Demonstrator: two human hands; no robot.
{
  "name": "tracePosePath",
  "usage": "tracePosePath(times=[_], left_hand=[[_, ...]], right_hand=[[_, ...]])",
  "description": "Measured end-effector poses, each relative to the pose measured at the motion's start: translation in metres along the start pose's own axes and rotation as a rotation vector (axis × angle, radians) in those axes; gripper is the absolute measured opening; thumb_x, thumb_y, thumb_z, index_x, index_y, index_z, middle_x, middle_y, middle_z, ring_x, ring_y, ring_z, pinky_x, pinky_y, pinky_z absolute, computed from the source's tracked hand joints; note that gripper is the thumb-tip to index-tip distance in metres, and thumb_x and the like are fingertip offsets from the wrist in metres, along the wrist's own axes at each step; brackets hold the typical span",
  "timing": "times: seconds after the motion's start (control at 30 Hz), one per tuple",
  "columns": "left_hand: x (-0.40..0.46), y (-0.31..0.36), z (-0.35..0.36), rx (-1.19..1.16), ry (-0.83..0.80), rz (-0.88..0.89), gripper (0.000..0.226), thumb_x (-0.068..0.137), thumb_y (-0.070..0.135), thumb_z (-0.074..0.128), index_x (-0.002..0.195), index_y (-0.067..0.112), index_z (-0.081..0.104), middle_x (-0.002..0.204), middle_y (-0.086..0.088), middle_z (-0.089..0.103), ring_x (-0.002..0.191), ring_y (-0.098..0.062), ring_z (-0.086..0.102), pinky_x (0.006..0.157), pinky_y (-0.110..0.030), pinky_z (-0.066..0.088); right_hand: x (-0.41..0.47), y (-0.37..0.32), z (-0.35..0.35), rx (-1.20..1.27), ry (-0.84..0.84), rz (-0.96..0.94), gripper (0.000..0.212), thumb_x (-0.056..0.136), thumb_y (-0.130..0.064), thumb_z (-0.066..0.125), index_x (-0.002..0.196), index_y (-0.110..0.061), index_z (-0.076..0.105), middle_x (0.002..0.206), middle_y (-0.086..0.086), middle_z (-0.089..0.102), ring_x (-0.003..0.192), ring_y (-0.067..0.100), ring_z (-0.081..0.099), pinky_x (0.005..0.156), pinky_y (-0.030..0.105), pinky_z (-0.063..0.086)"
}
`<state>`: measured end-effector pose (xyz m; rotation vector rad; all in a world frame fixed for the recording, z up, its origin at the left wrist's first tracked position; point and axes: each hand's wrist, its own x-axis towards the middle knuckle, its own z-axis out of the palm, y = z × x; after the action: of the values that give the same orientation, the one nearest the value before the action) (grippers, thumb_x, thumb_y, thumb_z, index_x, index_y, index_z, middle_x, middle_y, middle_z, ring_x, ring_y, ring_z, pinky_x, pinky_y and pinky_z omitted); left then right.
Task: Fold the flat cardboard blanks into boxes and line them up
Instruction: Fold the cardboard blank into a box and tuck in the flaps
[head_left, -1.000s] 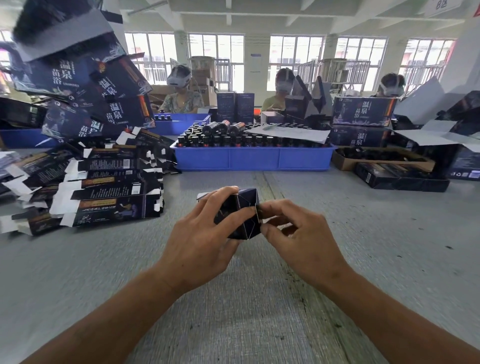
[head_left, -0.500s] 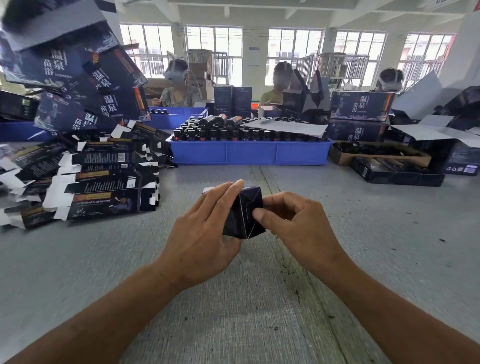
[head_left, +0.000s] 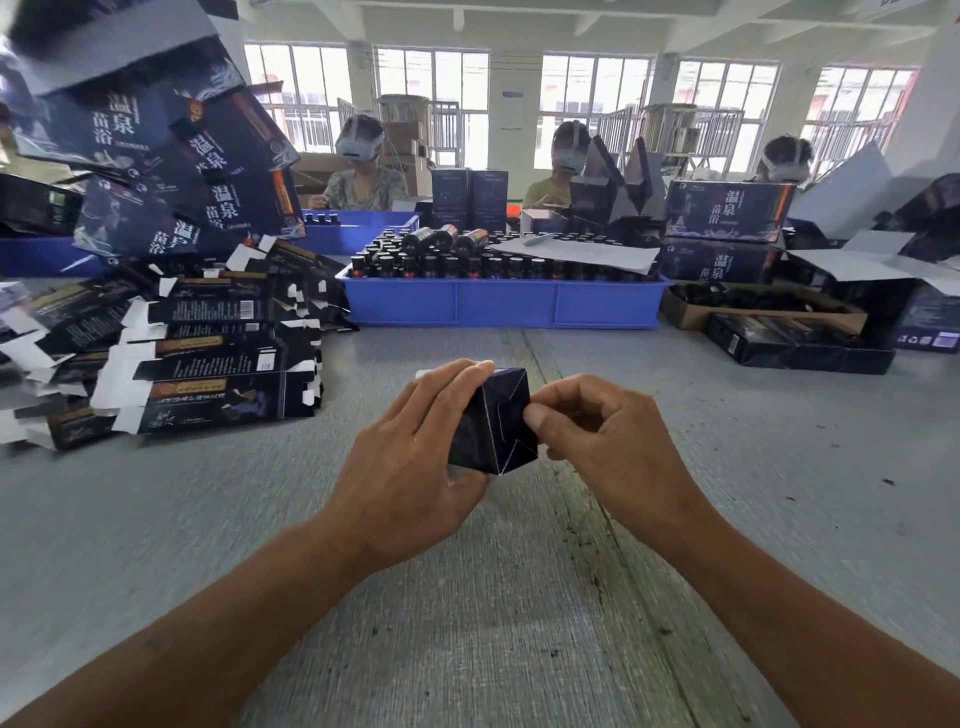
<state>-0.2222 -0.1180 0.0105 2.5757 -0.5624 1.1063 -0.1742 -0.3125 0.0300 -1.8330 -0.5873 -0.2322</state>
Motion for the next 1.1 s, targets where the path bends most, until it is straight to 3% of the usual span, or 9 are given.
tracePosePath(times=[0.07, 0.23, 0.6, 0.8, 1.1], left_hand=[[0.000, 0.001, 0.000, -0.012, 0.006, -0.004, 0.077, 0.081, 0.039, 0.060, 0.148, 0.014, 0.032, 0.145, -0.001, 0.041, 0.122, -0.021, 0.052, 0.087, -0.028, 0.050], [0.000, 0.002, 0.002, -0.013, -0.013, -0.019, 0.083, 0.079, 0.034, 0.069, 0.149, 0.014, 0.031, 0.147, -0.006, 0.048, 0.129, -0.022, 0.050, 0.093, -0.030, 0.048], [0.000, 0.002, 0.004, -0.018, -0.035, -0.023, 0.085, 0.079, 0.040, 0.069, 0.150, 0.018, 0.029, 0.146, 0.000, 0.046, 0.132, -0.020, 0.047, 0.100, -0.030, 0.043], [0.001, 0.004, 0.004, -0.022, -0.023, -0.021, 0.084, 0.078, 0.041, 0.070, 0.149, 0.016, 0.032, 0.145, -0.001, 0.047, 0.130, -0.019, 0.049, 0.101, -0.026, 0.040], [0.000, 0.000, 0.006, -0.004, -0.013, -0.005, 0.082, 0.078, 0.037, 0.069, 0.149, 0.014, 0.034, 0.144, -0.001, 0.048, 0.130, -0.018, 0.046, 0.102, -0.023, 0.036]], right_hand=[[0.000, 0.000, 0.000, 0.027, -0.024, 0.019, 0.009, 0.091, -0.022, 0.072, 0.099, -0.019, 0.073, 0.087, -0.007, 0.075, 0.079, 0.007, 0.071, 0.072, 0.023, 0.060], [0.000, 0.001, -0.002, 0.104, -0.037, 0.052, 0.008, 0.088, -0.022, 0.075, 0.095, -0.017, 0.076, 0.086, -0.006, 0.076, 0.080, 0.011, 0.073, 0.071, 0.023, 0.059], [-0.004, -0.004, 0.007, -0.076, 0.118, -0.039, 0.007, 0.088, -0.021, 0.076, 0.084, -0.026, 0.074, 0.072, -0.013, 0.073, 0.071, -0.002, 0.069, 0.065, 0.011, 0.051], [-0.006, -0.005, 0.010, -0.294, 0.190, -0.128, 0.007, 0.091, -0.026, 0.072, 0.092, -0.020, 0.075, 0.082, -0.012, 0.070, 0.075, 0.002, 0.066, 0.069, 0.017, 0.054], [0.002, -0.002, -0.006, 0.016, -0.049, 0.033, 0.003, 0.089, -0.023, 0.075, 0.089, -0.021, 0.073, 0.081, -0.008, 0.074, 0.070, 0.003, 0.067, 0.064, 0.016, 0.053]])
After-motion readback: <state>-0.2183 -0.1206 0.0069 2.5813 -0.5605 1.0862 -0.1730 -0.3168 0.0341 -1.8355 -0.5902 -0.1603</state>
